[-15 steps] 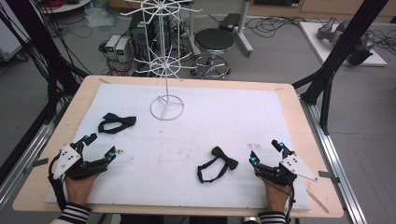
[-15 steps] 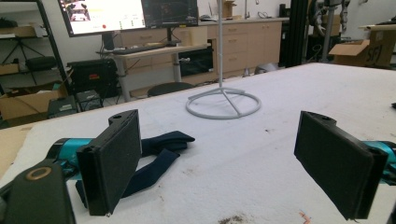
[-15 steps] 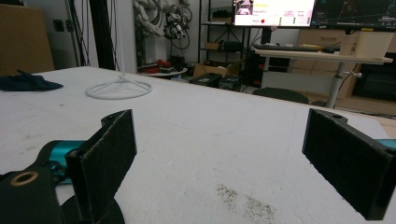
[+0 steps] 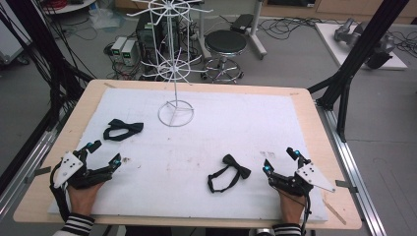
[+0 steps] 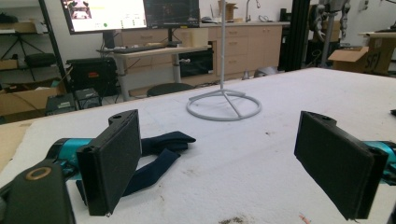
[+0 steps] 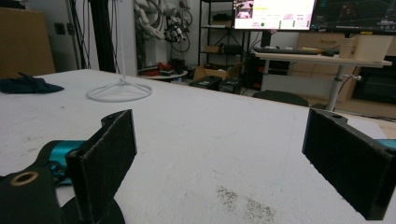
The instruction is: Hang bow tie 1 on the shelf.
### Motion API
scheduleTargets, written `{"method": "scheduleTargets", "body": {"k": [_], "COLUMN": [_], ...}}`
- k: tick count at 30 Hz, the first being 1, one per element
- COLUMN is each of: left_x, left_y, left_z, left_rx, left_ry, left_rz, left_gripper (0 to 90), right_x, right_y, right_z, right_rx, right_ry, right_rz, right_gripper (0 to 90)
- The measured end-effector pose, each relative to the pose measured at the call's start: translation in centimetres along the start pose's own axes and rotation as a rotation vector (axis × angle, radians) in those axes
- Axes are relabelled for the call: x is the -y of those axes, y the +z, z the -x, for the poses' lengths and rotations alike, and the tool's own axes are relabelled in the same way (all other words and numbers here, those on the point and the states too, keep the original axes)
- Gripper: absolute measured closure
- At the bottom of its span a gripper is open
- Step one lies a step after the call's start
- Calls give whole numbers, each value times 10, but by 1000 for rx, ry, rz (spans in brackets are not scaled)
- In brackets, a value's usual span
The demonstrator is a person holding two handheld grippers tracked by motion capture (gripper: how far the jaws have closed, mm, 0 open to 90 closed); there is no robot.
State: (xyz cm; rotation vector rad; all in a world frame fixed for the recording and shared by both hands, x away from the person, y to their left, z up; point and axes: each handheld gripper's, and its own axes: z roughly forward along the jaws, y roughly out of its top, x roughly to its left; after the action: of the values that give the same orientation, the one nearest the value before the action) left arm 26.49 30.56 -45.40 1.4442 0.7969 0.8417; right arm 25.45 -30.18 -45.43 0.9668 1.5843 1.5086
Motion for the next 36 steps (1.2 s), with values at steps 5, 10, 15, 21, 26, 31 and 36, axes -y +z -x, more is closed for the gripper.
{"method": "scheduleTargets", "body": {"k": [5,10,15,21,26,31,36], "left_x": [0,0,-2,-10,-25,-37,-52], "left_y": [0,1,3,4,7,11,16], "left_z": [1,-1,-2,-4,-9,-13,-21], "left_rx": [-3,-7,12,30,45,69,99], "left_ry": [1,-12,-17,-11,-1,7,31], "left_rz": [-1,-5,-27,-21,-17,-23,-41], "left_gripper": [153,150,145,145,145,145,145], "right_x": [0,0,0,0,0,0,0], "right_y": [0,0,0,0,0,0,0], "right_z": [1,1,1,1,1,1,1], "right_rx": [-2,-1,-1,0,0,1,1], "right_ry": [7,5,4,4,4,3,4], "right_rz": [6,6,7,5,5,4,4], "right_gripper": [93,93,93,93,93,93,93]}}
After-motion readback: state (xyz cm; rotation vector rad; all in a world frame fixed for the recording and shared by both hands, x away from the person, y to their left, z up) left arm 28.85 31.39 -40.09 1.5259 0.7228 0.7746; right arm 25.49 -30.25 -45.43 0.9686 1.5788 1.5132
